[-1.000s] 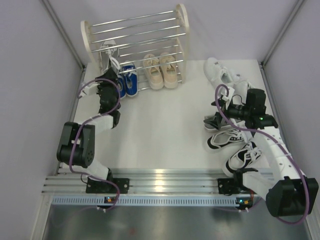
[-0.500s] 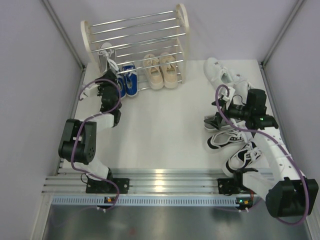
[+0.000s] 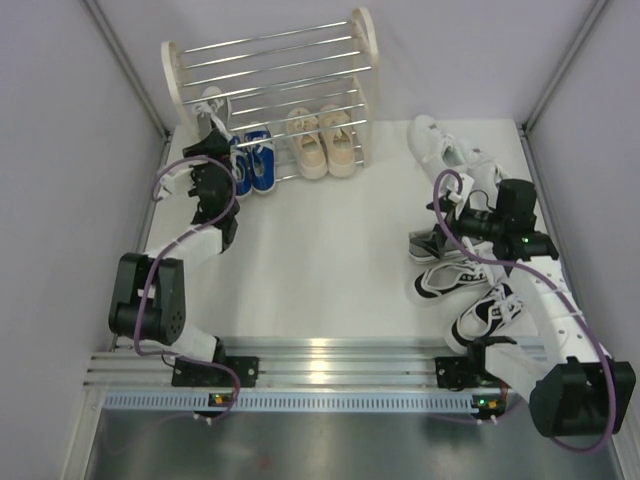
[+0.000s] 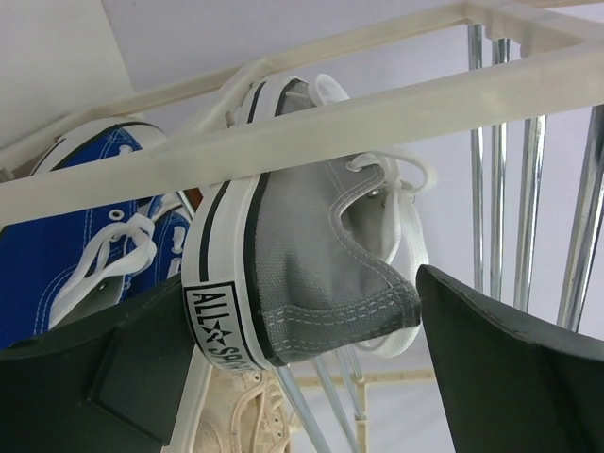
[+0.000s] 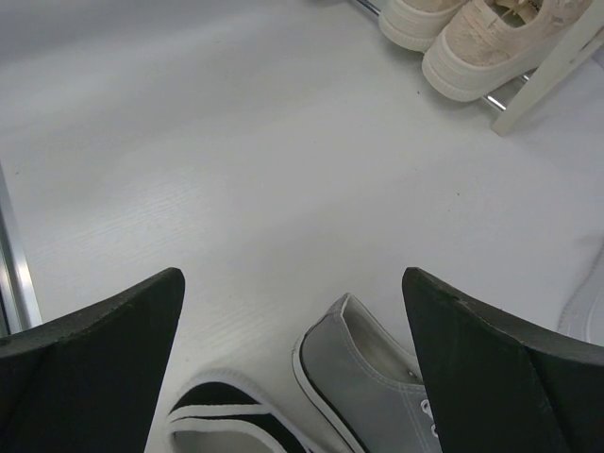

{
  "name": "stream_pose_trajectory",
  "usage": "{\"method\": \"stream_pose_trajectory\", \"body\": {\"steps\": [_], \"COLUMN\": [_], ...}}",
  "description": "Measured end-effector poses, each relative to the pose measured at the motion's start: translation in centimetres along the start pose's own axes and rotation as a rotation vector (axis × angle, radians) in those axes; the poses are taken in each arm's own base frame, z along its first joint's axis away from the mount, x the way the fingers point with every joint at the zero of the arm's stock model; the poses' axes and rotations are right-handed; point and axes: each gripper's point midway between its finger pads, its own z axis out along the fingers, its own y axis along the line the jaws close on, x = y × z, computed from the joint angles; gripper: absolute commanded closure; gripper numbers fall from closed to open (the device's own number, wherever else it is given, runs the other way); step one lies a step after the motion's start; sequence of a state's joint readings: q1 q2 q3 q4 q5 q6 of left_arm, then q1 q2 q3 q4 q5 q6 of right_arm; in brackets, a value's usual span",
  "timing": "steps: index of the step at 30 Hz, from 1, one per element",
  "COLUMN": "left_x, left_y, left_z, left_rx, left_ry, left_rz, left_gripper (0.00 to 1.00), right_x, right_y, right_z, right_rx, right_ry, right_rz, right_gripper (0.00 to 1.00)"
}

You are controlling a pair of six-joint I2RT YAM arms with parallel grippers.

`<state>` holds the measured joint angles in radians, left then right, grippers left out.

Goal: Place and organize the shoes onto the shoe shelf
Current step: Place the shoe at the shoe shelf.

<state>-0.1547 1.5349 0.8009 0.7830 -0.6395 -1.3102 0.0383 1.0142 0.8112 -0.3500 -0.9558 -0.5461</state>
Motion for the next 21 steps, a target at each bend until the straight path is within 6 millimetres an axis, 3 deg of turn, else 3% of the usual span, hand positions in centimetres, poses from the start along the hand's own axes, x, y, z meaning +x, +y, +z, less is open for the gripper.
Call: {"method": "stream_pose_trajectory", "body": {"steps": [8,21], "left_x": [-0.1,0.3], "left_y": [-1.3,0.6], "left_z": [0.4,-1.8], "left_rx": [-0.116,-0.328], "left_ry": [0.055,0.181], "left_rz": [0.003,0.103], "left_gripper": [0.02,0.02], "right_x": [-0.4,-0.8], "right_y": [-0.2,0.2], "right_z": [-0.3,-0.6], "right_rx": [0.011,0.012], "right_ry": [-0.012,-0.030], "right_rz": [-0.014,-0.036], "right_gripper": [0.00,0.01]}}
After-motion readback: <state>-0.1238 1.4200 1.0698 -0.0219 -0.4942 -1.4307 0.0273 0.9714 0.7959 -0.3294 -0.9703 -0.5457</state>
